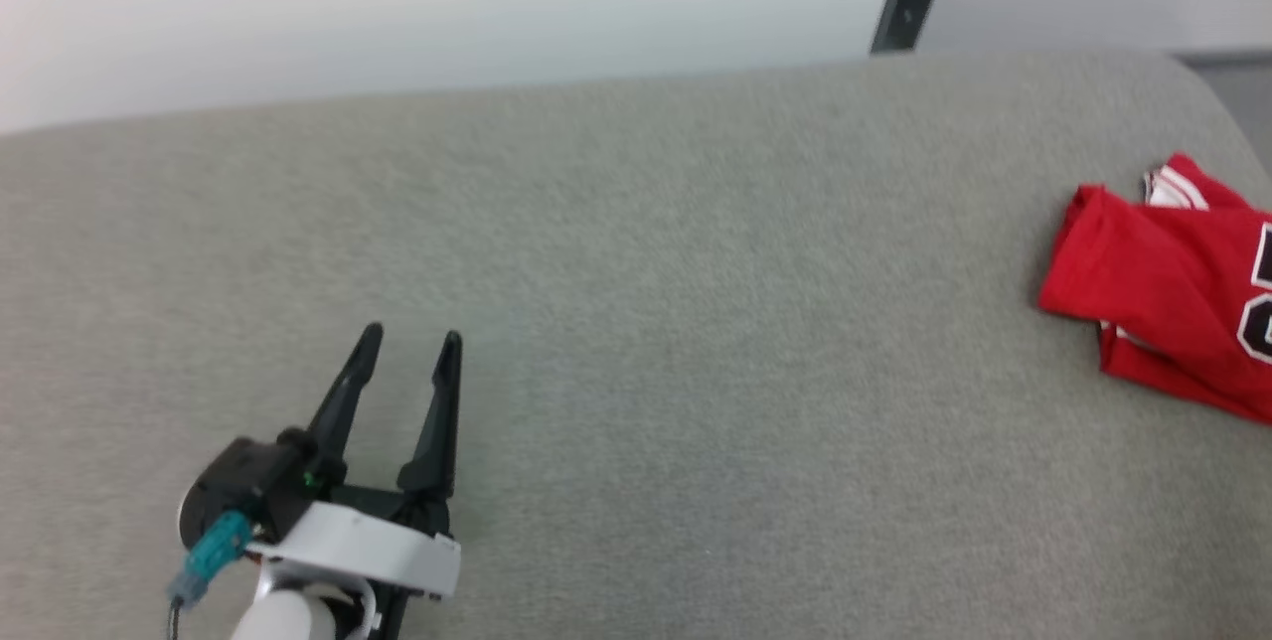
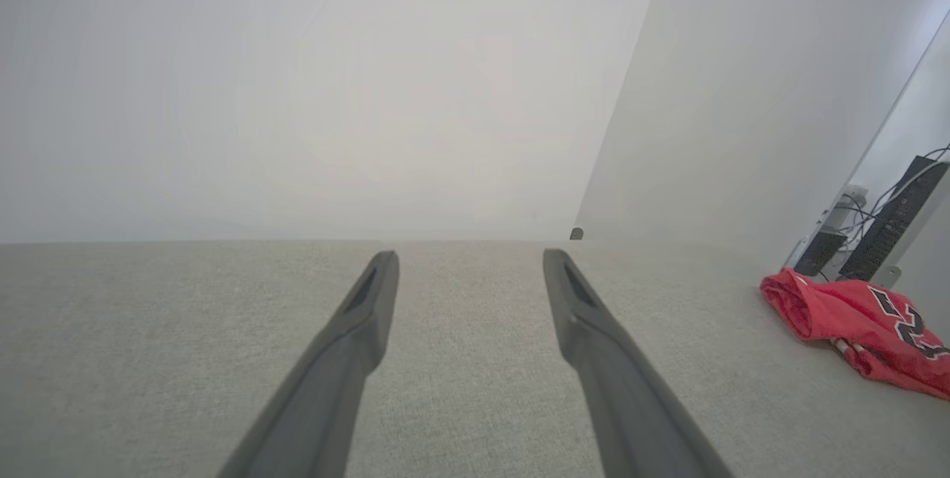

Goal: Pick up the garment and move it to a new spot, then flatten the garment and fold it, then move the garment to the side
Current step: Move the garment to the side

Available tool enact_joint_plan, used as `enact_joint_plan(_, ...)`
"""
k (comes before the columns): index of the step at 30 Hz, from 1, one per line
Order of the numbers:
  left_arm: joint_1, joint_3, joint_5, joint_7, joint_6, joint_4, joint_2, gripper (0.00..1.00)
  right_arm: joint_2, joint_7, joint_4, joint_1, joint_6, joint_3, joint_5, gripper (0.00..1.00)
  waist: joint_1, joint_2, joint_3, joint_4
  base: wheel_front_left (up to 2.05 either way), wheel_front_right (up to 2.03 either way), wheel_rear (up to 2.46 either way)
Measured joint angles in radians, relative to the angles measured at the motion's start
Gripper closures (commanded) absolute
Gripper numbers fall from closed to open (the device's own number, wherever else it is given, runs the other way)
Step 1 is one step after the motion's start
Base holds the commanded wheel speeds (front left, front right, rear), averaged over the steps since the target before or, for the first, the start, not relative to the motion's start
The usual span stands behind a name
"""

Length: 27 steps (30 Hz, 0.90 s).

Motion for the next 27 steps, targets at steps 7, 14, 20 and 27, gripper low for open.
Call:
enact_joint_plan(7,0.084,0.058,0.006,0.0,0.0,-0.034,-0.028,0.0,0.078,-0.158,-0.042,0.142,0.0,-0.065,-0.055,0.0,0.0,0.0,-0.087,0.066,0.0,0.0,0.0)
enact_joint_plan(14,0.148,0.108,0.029,0.0,0.0,-0.072,-0.043,0.0,0.185,-0.199,-0.138,0.259,0.0,-0.143,-0.076,0.0,0.0,0.0,-0.137,0.152,0.0,0.0,0.0)
enact_joint_plan(20,0.171,0.119,0.039,0.0,0.0,-0.087,-0.056,0.0,0.261,-0.207,-0.176,0.339,0.0,-0.185,-0.095,0.0,0.0001,0.0,-0.162,0.215,0.0,0.0,0.0)
enact_joint_plan(27,0.175,0.114,0.049,0.0,0.0,-0.085,-0.062,0.0,0.356,-0.212,-0.184,0.397,0.0,-0.14,-0.118,0.0,0.0,0.0,-0.168,0.257,0.0,0.0,0.0)
